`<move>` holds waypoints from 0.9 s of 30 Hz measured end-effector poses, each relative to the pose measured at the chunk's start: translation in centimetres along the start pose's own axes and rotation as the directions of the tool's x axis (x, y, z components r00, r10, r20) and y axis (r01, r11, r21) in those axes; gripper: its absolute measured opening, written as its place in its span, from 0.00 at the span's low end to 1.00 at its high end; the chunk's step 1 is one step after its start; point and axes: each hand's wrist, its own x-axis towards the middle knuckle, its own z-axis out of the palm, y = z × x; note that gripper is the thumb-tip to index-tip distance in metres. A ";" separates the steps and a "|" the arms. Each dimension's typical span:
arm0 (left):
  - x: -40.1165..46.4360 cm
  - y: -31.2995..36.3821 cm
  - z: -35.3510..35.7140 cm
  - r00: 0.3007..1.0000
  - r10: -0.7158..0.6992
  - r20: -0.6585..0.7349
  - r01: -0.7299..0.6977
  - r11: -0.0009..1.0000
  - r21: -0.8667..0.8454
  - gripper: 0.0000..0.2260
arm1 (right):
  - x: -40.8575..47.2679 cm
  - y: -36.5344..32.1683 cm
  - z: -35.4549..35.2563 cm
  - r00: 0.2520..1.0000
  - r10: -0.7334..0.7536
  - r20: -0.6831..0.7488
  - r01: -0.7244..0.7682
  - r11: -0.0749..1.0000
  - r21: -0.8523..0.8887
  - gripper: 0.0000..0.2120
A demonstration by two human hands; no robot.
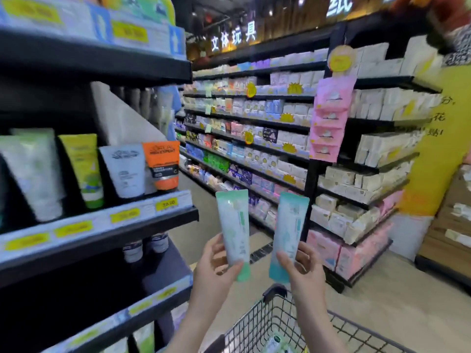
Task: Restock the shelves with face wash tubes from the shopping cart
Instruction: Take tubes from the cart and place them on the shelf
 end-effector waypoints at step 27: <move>-7.6 16.8 -29.7 0.705 0.270 -0.656 0.152 0.846 0.511 0.25 | -10.6 -6.3 20.8 0.749 0.001 0.663 -0.120 0.984 0.134 0.15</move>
